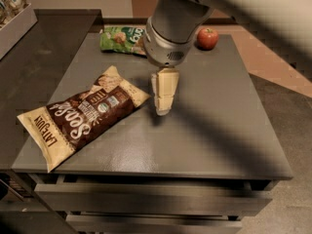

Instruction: Pick brown chip bag

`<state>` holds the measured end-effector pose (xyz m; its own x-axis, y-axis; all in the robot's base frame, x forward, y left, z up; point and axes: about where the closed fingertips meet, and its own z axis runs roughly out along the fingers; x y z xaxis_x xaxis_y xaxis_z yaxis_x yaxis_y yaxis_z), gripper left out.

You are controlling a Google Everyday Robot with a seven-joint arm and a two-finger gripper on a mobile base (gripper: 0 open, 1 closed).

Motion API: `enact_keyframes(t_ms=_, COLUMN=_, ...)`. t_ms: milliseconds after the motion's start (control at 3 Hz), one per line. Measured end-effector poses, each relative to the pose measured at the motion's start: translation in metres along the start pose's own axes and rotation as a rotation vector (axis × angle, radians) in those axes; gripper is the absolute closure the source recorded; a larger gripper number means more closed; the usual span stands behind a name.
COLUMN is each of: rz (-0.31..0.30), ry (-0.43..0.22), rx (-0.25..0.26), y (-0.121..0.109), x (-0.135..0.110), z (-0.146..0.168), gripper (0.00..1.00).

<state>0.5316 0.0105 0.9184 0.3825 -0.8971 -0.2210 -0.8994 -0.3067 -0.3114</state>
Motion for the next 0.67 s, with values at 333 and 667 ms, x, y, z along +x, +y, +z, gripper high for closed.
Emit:
enact_keyframes(t_ms=333, rz=-0.097, ry=-0.015, rx=-0.036, y=-0.011, x=-0.030, z=0.024, gripper=0.00)
enact_keyframes(t_ms=667, rz=-0.172, ry=-0.026, rx=-0.065, y=-0.022, x=-0.057, z=0.041, gripper=0.00)
